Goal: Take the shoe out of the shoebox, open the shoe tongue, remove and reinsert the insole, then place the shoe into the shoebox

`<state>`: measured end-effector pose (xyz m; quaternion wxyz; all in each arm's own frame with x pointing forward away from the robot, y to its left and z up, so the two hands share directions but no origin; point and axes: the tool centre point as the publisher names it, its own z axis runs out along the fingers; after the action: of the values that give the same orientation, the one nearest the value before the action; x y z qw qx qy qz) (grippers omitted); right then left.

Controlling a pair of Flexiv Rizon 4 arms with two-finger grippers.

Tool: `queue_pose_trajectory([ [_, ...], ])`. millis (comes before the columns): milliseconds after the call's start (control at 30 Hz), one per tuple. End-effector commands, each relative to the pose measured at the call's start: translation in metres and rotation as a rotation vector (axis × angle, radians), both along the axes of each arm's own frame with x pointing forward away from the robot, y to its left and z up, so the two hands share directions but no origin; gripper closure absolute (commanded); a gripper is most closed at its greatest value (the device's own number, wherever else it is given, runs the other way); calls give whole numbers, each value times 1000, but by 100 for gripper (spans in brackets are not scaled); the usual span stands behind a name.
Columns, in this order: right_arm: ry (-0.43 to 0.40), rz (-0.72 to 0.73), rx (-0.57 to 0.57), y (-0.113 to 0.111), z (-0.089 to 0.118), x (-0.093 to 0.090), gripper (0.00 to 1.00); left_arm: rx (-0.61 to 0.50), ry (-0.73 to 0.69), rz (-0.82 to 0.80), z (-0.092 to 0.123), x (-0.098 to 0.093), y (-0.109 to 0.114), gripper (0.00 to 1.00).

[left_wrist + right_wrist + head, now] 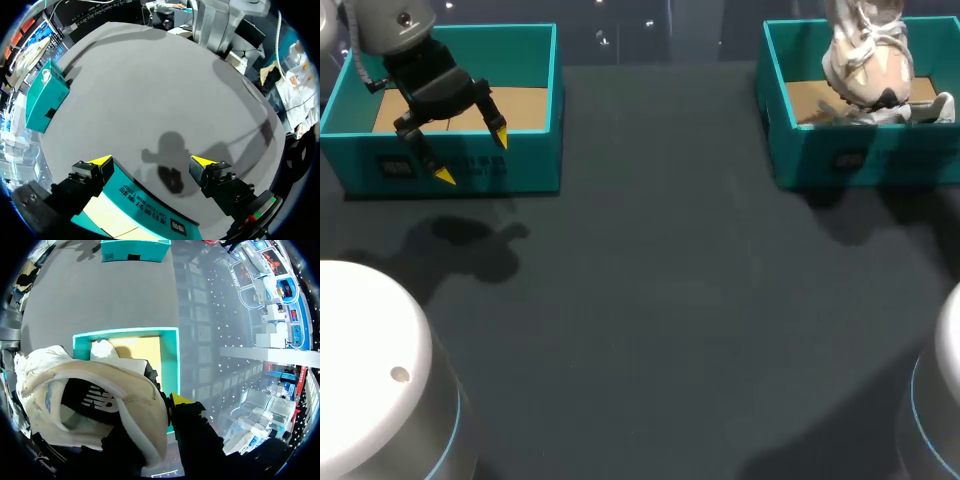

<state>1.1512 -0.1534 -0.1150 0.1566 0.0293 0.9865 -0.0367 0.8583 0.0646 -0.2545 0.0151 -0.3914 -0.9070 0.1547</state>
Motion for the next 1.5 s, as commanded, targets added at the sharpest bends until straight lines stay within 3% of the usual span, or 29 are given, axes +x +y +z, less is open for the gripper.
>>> queue_pose_trajectory([
  [33, 13, 8, 38, -56, -1, 19, 100, 2, -2, 0, 0, -1, 0, 0],
  [200, 28, 13, 22, -98, -10, 36, 100, 2, -2, 0, 0, -1, 0, 0],
  [433, 43, 68, 24, -119, -26, 54, 100, 2, -2, 0, 0, -1, 0, 0],
  [567, 47, 73, 50, -135, -35, 56, 100, 2, -2, 0, 0, -1, 0, 0],
  [667, 57, -81, 55, -148, -42, 57, 100, 2, -2, 0, 0, -1, 0, 0],
  [800, -50, -572, 60, -165, -41, 54, 100, 2, -2, 0, 0, -1, 0, 0],
  [933, -79, -804, 94, -175, -42, 48, 100, 2, -2, 0, 0, -1, 0, 0],
  [1000, -115, -977, 36, -180, -42, 42, 100, 2, -2, 0, 0, -1, 0, 0],
  [1067, -254, -1178, -94, -175, -36, 28, 100, 2, -2, 0, 0, -1, 0, 0],
  [1500, -234, -1218, -70, -177, -37, 29, 100, 2, -2, 0, 0, -1, 0, 0],
])
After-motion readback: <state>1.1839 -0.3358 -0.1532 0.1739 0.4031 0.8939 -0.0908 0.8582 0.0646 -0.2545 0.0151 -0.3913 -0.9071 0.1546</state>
